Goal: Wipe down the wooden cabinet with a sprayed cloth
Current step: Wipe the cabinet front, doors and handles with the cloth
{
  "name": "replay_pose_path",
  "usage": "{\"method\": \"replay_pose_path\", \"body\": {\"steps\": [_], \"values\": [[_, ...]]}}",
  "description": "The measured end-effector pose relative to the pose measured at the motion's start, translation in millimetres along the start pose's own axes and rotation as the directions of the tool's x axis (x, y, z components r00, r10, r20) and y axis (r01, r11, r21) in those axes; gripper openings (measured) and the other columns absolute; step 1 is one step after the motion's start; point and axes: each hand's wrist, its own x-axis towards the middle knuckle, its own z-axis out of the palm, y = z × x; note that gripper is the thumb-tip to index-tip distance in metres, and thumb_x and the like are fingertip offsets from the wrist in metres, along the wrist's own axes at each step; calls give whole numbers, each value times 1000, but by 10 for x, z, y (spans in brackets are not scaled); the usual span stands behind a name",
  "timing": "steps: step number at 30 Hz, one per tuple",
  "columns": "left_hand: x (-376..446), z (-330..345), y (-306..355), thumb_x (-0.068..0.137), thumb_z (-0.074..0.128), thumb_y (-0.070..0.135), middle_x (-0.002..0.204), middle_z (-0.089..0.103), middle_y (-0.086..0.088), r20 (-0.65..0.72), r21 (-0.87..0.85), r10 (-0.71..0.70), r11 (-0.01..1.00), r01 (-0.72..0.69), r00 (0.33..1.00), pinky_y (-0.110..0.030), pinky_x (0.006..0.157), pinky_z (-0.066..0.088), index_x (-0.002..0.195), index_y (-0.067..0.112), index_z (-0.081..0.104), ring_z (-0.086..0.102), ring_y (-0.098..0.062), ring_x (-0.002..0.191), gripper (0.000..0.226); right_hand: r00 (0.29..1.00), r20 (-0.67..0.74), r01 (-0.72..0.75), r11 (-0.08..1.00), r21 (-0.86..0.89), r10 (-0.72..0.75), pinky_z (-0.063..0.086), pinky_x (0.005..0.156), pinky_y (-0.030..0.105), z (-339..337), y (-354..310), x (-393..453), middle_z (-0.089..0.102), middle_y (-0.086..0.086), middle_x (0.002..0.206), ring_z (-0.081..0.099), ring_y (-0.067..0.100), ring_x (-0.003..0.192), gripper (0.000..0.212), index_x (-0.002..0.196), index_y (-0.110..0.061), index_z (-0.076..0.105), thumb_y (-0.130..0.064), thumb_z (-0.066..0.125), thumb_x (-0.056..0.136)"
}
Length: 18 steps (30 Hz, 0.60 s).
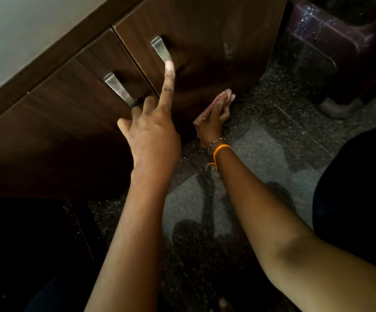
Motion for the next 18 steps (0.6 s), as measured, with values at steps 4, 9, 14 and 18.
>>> {"method": "replay_pose_path", "body": {"steps": [4,9,14,18], "values": [[8,3,32,80,47,-4,106,52,-5,6,-37,-10,999,10,1000,-39,80,26,146,39,-9,49,-26,96,97,911,160,-391,919,42,381,38,101,11,23,108,-32,15,8,157,30,19,138,60,149,-10,11,-31,36,99],[4,5,45,78,49,-4,107,52,-5,21,-19,-8,1000,9,1000,-39,78,24,146,39,-10,48,-28,97,100,998,35,52,999,14,-52,13,98,-7,-76,-512,-125,24,22,150,28,29,139,62,142,0,32,11,46,83],[21,-14,22,80,47,-4,105,53,-7,18,6,-7,1000,7,1000,-40,76,24,146,40,-10,48,-30,96,97,894,-91,446,892,74,-440,33,108,21,57,-1002,-174,30,24,145,38,29,131,53,135,2,43,6,55,84],[47,-2,54,84,46,-3,107,53,-7,56,50,-29,998,26,998,-43,84,30,145,39,-13,48,-29,98,95,972,-63,225,974,1,-224,26,106,13,-54,-641,68,26,23,148,37,31,132,59,141,-2,34,3,43,83]]}}
